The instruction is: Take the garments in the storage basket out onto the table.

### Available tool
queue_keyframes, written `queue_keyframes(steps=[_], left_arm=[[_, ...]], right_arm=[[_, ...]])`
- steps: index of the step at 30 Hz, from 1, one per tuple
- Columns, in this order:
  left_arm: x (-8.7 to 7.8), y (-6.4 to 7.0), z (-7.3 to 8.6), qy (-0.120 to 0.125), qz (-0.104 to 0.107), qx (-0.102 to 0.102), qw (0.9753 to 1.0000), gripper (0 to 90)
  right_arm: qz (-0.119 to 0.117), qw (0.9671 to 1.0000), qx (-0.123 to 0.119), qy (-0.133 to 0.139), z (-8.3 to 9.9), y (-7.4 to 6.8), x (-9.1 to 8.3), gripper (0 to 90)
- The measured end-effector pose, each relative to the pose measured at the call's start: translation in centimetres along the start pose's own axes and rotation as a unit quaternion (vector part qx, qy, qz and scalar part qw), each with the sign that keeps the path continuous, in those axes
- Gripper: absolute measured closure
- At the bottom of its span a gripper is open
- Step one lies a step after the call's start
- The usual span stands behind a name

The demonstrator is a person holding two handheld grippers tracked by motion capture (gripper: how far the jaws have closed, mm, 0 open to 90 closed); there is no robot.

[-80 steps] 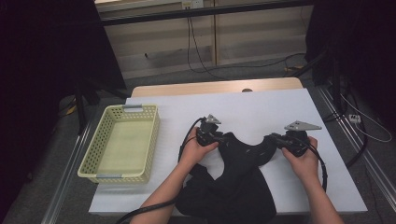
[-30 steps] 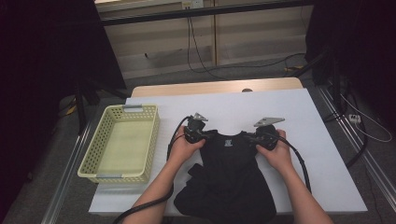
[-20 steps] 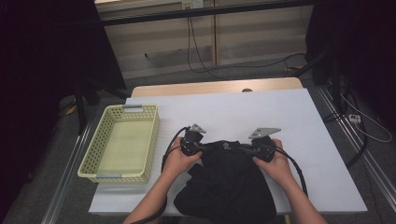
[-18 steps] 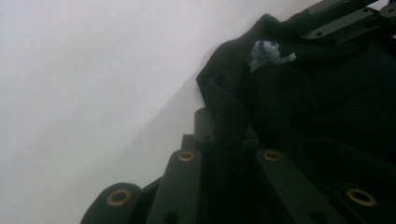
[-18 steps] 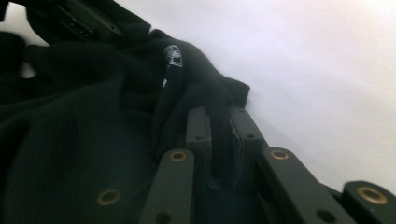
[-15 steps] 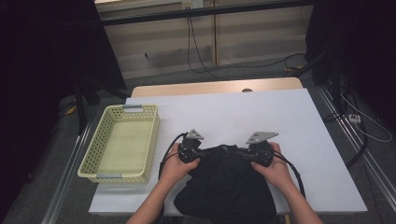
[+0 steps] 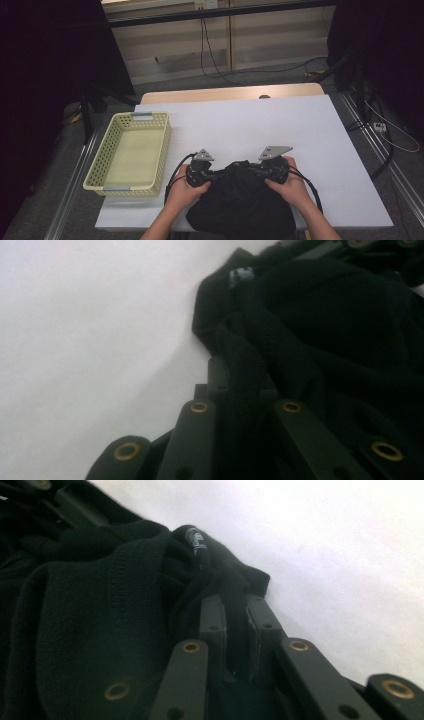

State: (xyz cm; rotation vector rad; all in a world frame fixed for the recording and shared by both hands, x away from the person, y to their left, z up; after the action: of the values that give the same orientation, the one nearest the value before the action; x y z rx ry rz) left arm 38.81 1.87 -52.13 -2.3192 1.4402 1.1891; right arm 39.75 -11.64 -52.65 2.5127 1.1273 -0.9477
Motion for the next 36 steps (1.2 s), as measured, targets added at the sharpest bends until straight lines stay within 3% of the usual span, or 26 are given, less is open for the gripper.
queue_keyframes(steps=[10, 13, 15, 21, 27, 36], left_arm=[[-0.7, 2.1, 1.2, -0.028, 0.038, 0.003, 0.9989, 85.1], [-1.0, 1.6, 0.9, -0.018, 0.025, 0.002, 0.9995, 84.9], [-1.7, 0.5, 0.4, -0.003, 0.002, -0.002, 1.0, 84.8], [-2.6, -1.2, -0.6, 0.024, -0.032, -0.013, 0.9991, 84.7], [-2.9, -2.2, -1.1, 0.032, -0.046, -0.015, 0.9983, 84.7], [-2.5, -2.7, -1.4, 0.032, -0.046, -0.026, 0.9981, 84.8]], right_arm=[[-0.009, 0.9999, -0.011, 0.0, -0.2, -0.8, 0.3, 81.0], [-0.009, 0.9998, -0.016, -0.001, -0.4, -1.0, 0.5, 81.1], [-0.011, 0.9998, -0.018, 0.0, -0.6, -1.4, 0.8, 81.2], [-0.012, 0.9996, -0.026, 0.001, -0.9, -1.9, 1.1, 81.4], [-0.013, 0.9996, -0.027, 0.001, -0.9, -2.1, 1.2, 81.4], [-0.011, 0.9996, -0.026, 0.0, -0.9, -2.1, 1.2, 81.5]])
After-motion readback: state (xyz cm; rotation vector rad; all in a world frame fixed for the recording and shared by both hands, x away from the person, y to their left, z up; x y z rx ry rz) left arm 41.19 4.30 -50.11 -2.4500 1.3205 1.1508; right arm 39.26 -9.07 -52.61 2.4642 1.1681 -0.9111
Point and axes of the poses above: each handheld gripper's, and its own axes: x roughly forward along the jaws, z roughly out of its underside, y roughly to its right, the point moved 10 cm from there along x, roughly forward along the jaws, and after that the axes turned 1 degree about -x, right-handed, at the moved point
